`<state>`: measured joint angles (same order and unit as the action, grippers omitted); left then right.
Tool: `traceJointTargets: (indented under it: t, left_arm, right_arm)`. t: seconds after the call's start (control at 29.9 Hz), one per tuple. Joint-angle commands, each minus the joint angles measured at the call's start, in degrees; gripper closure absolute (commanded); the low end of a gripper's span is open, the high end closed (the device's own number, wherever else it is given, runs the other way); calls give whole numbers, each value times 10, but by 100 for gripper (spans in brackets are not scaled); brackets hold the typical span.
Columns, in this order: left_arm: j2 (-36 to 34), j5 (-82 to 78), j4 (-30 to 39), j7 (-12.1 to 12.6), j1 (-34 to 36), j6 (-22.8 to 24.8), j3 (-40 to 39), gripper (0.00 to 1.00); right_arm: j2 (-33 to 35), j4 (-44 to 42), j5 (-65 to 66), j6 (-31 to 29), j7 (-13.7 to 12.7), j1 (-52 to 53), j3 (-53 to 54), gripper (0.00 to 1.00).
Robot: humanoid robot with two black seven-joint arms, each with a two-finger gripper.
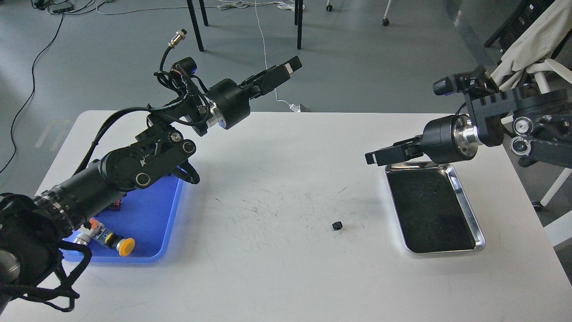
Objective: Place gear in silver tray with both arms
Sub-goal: 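Retract the left arm and move the right gripper toward the gear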
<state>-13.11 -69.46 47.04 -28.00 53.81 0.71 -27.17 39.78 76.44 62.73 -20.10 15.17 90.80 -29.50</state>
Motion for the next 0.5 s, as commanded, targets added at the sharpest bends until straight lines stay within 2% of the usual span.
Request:
traceJointTargets:
  t: [0.0, 0.1, 0.47]
  left_arm:
    - [-22, 74, -8, 0, 2, -8, -1, 3]
    - [-45, 149, -11, 0, 2, -10, 1, 2]
    - [-125, 299, -40, 0, 0, -14, 5, 2]
  right_arm:
    - [-15, -9, 34, 1, 1, 3, -6, 2]
    - [-20, -12, 64, 1, 8, 4, -7, 2]
    - [-59, -11, 226, 0, 76, 16, -23, 2]
